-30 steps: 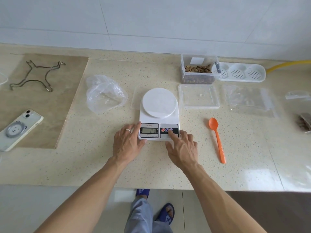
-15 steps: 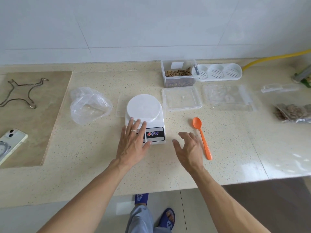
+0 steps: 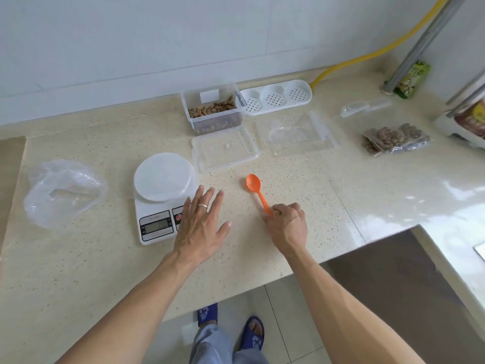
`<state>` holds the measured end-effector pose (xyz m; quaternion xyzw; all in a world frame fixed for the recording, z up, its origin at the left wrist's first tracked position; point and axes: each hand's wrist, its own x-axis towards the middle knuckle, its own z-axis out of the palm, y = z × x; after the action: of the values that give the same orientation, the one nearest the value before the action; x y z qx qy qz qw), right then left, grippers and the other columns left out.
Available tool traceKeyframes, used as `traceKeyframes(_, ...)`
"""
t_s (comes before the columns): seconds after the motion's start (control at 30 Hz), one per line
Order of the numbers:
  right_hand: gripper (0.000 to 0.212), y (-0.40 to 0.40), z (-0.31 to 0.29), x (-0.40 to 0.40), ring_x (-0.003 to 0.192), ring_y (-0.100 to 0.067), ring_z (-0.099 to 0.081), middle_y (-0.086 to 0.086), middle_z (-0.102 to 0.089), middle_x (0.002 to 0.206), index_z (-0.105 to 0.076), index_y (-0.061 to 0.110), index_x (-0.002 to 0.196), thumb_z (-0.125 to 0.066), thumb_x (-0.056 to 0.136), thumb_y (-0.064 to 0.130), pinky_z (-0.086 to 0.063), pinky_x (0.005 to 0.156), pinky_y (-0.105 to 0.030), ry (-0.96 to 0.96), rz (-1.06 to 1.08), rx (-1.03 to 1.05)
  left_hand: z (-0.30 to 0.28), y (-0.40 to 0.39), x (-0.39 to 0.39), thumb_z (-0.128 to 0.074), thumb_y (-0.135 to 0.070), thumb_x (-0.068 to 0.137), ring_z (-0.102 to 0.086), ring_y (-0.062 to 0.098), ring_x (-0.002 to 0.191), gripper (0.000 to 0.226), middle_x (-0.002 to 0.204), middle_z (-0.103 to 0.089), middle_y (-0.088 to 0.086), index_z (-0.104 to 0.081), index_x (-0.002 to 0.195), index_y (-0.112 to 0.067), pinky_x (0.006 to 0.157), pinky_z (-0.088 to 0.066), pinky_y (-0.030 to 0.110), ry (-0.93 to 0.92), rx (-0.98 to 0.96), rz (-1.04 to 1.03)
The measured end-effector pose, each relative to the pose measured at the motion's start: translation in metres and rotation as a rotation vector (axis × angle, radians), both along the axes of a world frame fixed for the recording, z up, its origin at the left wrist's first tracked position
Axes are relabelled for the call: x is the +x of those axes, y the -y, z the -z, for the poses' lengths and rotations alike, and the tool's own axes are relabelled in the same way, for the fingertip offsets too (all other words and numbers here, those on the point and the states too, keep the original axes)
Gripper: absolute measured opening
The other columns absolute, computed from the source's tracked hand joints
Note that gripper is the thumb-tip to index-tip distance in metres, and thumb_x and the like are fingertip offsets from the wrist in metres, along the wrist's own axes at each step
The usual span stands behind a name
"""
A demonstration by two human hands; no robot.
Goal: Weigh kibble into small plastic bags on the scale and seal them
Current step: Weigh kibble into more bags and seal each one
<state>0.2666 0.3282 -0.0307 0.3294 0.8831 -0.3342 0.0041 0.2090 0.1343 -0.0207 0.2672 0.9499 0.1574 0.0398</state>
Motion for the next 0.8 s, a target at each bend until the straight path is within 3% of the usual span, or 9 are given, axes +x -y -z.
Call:
traceKeyframes(0.1, 0.019, 0.004, 0.000, -0.011, 0.093, -0.027, -0.056, -0.005, -0.059, 0.098, -0.071, 0.013, 0.101, -0.057, 0.090, 0.018, -0.051, 0.083, -0.045, 0.026, -0.011, 0.006, -0.006, 0.008, -0.008, -0.056, -0.041, 0.093, -0.010, 0.031, 0.149, 0.072, 0.157, -0.027, 0.014, -0.025, 0.152, -0.013, 0.119, -0.015, 0.050, -0.021, -0.028, 0.003)
traceKeyframes(0.27, 0.011, 0.012, -0.011, -0.034, 0.079, -0.023, -0.063, -0.001, -0.064, 0.085, -0.066, 0.013, 0.093, -0.056, 0.089, 0.012, -0.057, 0.073, -0.041, -0.002, 0.031, -0.194, -0.017, 0.023, -0.035, -0.061, -0.035, 0.091, -0.014, 0.031, 0.148, 0.070, 0.155, -0.030, 0.014, -0.031, 0.149, -0.010, 0.117, -0.021, 0.052, -0.015, 0.011, -0.064)
traceKeyframes(0.4, 0.005, 0.027, -0.028, -0.067, 0.075, -0.020, -0.068, 0.000, -0.064, 0.092, -0.055, 0.017, 0.097, -0.051, 0.097, 0.014, -0.054, 0.060, -0.032, -0.138, 0.082, -0.358, -0.024, 0.039, -0.066, -0.061, -0.033, 0.091, -0.016, 0.032, 0.147, 0.068, 0.154, -0.031, 0.014, -0.034, 0.148, -0.010, 0.116, -0.022, 0.052, -0.022, 0.039, -0.095)
traceKeyframes(0.67, 0.018, 0.075, -0.040, -0.147, 0.065, -0.012, -0.055, 0.003, -0.059, 0.072, -0.064, 0.017, 0.096, -0.068, 0.086, 0.031, -0.046, 0.064, -0.029, -0.081, 0.075, -0.433, -0.029, 0.082, -0.136, -0.048, -0.043, 0.089, -0.022, 0.032, 0.145, 0.067, 0.152, -0.036, 0.014, -0.037, 0.146, -0.010, 0.117, -0.023, 0.048, -0.034, 0.073, -0.170)
traceKeyframes(0.8, 0.007, 0.091, -0.033, -0.165, 0.058, -0.011, -0.047, 0.003, -0.055, 0.068, -0.070, 0.014, 0.089, -0.070, 0.083, 0.017, -0.039, 0.054, -0.024, 0.015, 0.081, -0.528, -0.027, 0.090, -0.161, -0.054, -0.035, 0.094, -0.023, 0.030, 0.145, 0.059, 0.149, -0.040, 0.013, -0.040, 0.144, -0.010, 0.118, -0.019, 0.047, 0.015, 0.092, -0.171)
